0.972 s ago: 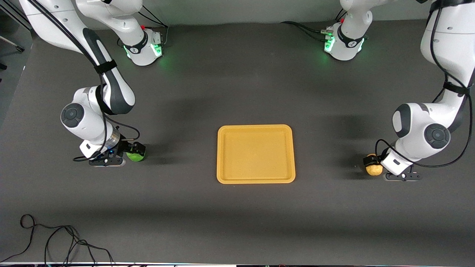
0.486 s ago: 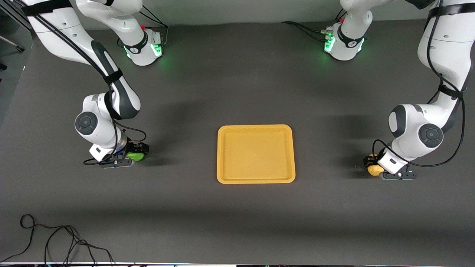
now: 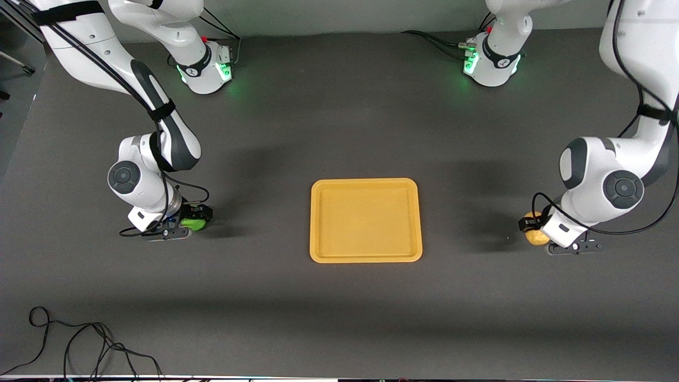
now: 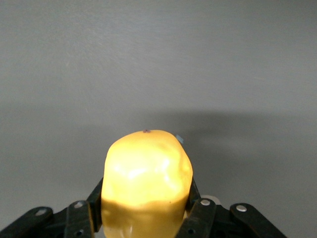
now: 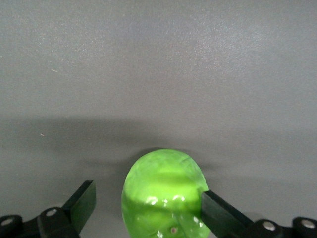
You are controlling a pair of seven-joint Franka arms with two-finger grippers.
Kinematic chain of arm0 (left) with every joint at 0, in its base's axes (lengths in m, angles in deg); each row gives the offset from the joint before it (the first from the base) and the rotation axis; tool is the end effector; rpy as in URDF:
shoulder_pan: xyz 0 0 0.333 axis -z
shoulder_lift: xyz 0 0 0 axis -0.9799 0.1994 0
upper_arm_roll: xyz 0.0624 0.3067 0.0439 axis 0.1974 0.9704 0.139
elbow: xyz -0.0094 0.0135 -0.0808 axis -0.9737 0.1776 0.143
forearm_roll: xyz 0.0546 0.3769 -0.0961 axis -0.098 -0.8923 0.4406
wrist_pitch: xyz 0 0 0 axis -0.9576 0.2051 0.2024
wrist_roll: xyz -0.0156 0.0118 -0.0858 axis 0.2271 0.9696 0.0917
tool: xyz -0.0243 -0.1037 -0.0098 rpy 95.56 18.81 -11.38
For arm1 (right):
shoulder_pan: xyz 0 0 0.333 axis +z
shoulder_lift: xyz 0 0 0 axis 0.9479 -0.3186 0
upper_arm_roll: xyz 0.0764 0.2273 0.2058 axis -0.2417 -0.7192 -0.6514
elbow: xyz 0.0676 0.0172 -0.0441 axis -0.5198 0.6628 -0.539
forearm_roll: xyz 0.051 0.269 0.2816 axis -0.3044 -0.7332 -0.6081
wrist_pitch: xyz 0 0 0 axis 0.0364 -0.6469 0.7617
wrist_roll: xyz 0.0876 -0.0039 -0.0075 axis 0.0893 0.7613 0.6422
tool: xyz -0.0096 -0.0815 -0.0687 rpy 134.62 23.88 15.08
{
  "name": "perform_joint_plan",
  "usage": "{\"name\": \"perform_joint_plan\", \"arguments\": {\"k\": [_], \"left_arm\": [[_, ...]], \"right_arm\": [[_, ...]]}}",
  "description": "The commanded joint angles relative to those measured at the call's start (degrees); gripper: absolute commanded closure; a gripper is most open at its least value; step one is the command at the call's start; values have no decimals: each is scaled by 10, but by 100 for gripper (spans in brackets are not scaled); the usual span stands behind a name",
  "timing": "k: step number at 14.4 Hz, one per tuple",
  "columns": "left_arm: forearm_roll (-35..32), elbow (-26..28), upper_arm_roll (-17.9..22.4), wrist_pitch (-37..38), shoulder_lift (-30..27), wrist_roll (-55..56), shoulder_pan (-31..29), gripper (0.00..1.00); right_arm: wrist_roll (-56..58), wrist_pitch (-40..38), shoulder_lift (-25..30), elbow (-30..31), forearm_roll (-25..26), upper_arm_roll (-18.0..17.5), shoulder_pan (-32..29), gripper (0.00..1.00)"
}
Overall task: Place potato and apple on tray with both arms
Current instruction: 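Carry the potato onto the tray with the left gripper while the right holds the apple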
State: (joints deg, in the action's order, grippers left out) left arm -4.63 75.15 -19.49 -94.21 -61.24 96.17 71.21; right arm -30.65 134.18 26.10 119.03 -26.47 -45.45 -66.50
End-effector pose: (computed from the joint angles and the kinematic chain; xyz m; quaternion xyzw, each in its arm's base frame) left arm 0.6148 -0.0312 0.3040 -0.9984 -0.0416 0.0272 0.0281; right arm 0.5660 0.0518 0.2081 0.9993 0.0315 0.0024 0.0204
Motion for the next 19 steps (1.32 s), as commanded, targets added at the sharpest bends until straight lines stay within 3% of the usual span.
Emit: {"name": "perform_joint_plan", "arguments": {"k": [1,5,9,10,11,13,14,15,18,19], "left_arm": [[12,-50,1,98,-23,109,86,72],[28,-77,0,55,17,261,207,68],[23,-77,0,-1,61,322,274,67],[20,-77,0,-20,77,340,289,67],[16,-78,1,-43,95,366,307,67],[-3,-79,2,-71,120,389,321,66],[-11,-80,2,-76,131,393,324,61],[-18,-82,2,-82,140,393,326,51],[-35,-83,3,-84,152,393,325,44],[-35,-83,3,-83,153,393,325,38]], "right_arm": [[-10,10,-15,-8,8,2,1,1],[-12,13,-29,-11,8,1,1,5],[-12,15,-28,-12,8,1,1,6],[-12,15,-28,-12,8,1,1,21],[-12,15,-28,-12,8,2,1,42],[-13,11,-24,-13,8,2,1,61],[-13,8,-21,-15,8,1,2,70],[-14,6,-16,-19,9,1,2,73],[-15,-95,5,-60,6,-3,4,73],[-15,-144,8,-86,6,-5,4,73]]}}
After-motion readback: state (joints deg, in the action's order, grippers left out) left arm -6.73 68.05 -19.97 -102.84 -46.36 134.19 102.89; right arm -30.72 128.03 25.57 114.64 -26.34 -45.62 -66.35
